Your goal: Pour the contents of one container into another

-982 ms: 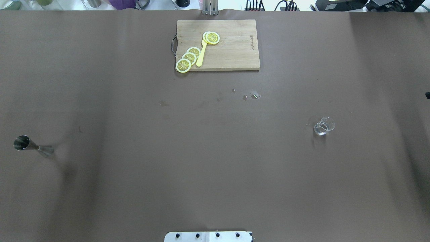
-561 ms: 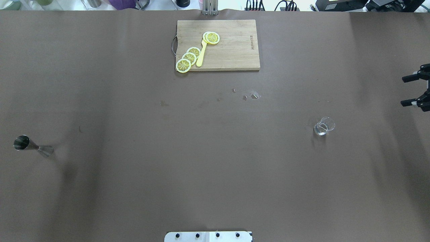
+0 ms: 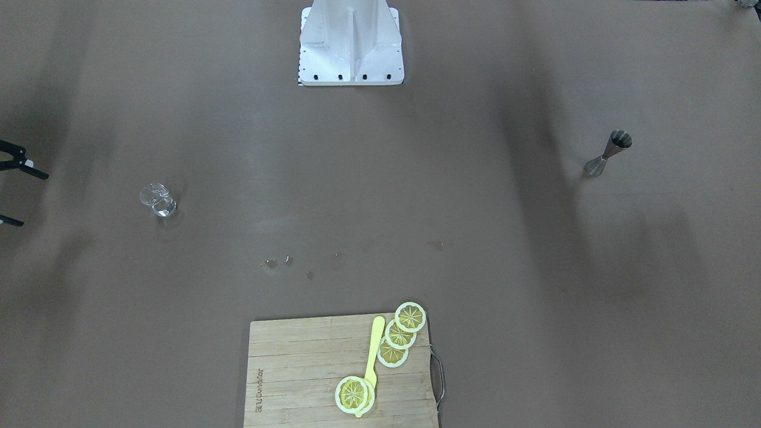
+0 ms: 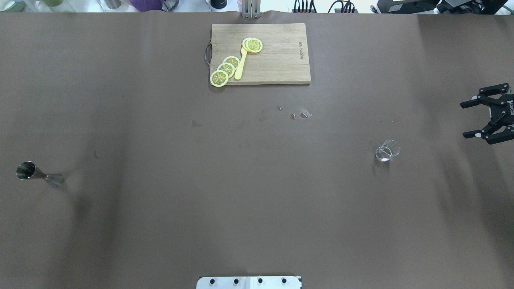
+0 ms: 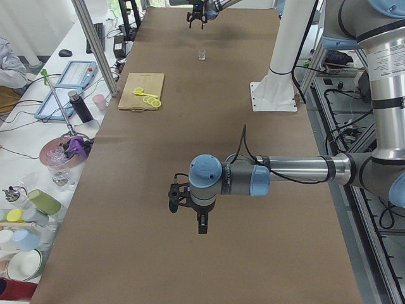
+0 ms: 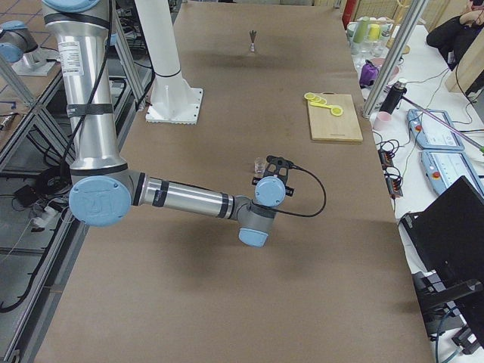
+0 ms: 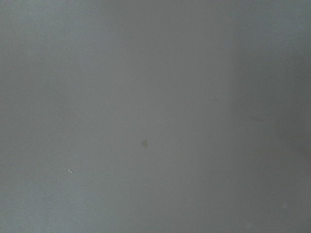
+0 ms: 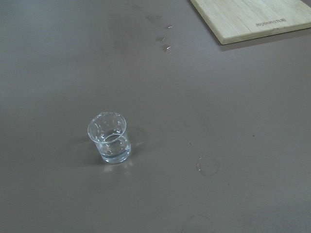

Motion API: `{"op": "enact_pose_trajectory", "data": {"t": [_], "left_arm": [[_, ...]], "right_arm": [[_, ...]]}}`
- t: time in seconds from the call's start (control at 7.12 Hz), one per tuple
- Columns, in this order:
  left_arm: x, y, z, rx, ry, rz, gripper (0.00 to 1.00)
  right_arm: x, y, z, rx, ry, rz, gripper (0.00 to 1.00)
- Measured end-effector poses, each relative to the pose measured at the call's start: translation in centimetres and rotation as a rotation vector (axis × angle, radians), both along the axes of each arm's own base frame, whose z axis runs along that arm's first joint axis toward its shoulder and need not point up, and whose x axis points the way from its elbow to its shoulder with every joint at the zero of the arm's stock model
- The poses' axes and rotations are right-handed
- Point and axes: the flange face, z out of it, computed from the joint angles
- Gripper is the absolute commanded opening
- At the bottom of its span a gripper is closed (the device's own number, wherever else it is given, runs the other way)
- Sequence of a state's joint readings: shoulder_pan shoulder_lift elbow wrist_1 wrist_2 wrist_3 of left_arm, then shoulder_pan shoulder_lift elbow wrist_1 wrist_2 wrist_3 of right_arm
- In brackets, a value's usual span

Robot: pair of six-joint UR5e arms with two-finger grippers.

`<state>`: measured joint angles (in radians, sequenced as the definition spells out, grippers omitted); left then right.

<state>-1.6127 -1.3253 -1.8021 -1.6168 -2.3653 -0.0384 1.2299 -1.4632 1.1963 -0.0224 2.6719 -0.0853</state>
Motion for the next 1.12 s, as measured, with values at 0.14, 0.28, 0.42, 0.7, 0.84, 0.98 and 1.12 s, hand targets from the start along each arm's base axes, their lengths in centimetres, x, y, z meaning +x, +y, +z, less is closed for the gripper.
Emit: {"op": "enact_pose_trajectory", "data": {"t": [0.14,0.28,0.42,0.7,0.84,0.98,1.12], "left_arm": [[0.0,0.0,0.0,0.000,0.000,0.000,0.99],[-0.1,0.0,0.0,0.000,0.000,-0.001,0.99],[-0.1,0.1,0.0,-0.001,0.000,-0.003,0.99],[-0.3,0.1,0.0,-0.001,0.000,-0.008,0.99],[-0.5,0.2,0.0,-0.002,0.000,-0.014,0.99],[-0.9,0.4,0.1,-0.005,0.001,-0.024,0.99],[-1.2,0.6,0.2,-0.008,0.002,-0.033,0.99]], "right_arm": [[-0.6,-0.4,0.1,0.014,-0.004,-0.006,1.00],[-1.4,-1.3,-0.2,0.025,-0.006,-0.014,1.00],[-2.5,-1.9,-0.5,0.035,-0.007,-0.021,1.00],[-5.8,-1.9,-1.2,0.065,-0.004,-0.029,1.00],[-7.4,-1.4,-1.3,0.088,-0.009,-0.037,1.00],[-8.3,-0.9,-1.4,0.109,-0.018,-0.043,1.00],[-9.0,-0.6,-1.6,0.124,-0.024,-0.047,1.00]]}}
